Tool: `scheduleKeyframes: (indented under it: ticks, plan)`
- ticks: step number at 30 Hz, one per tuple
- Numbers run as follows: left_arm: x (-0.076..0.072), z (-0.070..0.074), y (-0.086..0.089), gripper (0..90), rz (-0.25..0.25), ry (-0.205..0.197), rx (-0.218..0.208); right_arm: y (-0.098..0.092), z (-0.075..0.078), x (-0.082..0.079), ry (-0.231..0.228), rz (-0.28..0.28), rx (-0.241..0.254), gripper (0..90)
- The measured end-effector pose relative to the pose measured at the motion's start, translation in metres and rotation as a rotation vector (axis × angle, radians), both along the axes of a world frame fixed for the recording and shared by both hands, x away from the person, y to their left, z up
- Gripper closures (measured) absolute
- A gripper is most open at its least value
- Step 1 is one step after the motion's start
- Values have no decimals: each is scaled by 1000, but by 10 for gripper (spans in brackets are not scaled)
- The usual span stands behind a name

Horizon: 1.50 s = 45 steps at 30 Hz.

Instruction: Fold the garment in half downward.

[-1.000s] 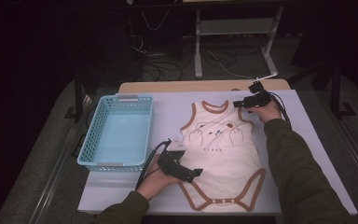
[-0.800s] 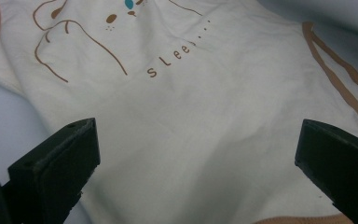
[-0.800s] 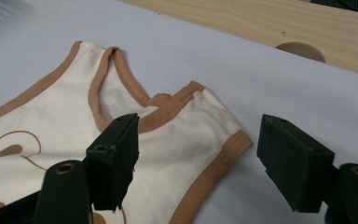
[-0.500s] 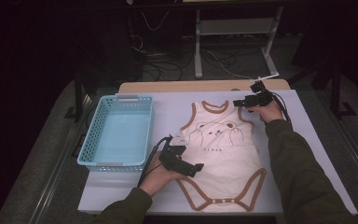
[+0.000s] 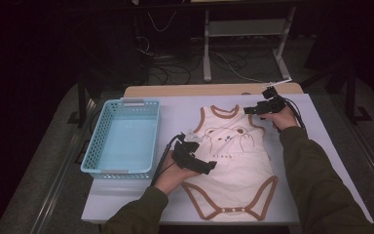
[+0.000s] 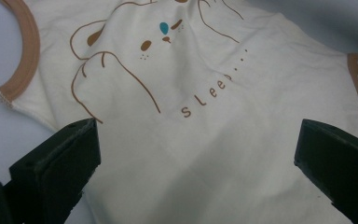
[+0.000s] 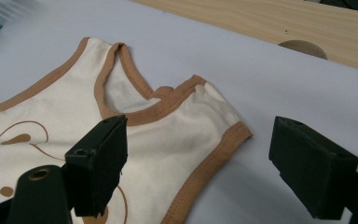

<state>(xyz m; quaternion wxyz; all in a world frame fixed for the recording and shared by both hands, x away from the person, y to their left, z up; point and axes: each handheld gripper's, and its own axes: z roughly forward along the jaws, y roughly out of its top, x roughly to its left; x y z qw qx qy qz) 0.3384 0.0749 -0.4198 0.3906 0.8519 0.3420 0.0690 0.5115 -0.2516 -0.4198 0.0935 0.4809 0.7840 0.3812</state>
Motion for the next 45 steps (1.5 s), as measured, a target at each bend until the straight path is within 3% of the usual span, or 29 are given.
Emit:
scheduleKeyframes:
  ticks: [21,31,36,45]
  plan:
    - [54,14,-26,0,65,-32,4,0,4,-1,-15,7,5,145]
    - [84,22,-30,0,85,-57,-4,-5,10,-3,-24,-2,20,142]
    - [98,24,-31,0,117,-85,-6,-8,12,-4,-32,-10,26,143]
    - [122,26,-36,29,133,-94,-12,-10,11,-2,-29,-28,33,143]
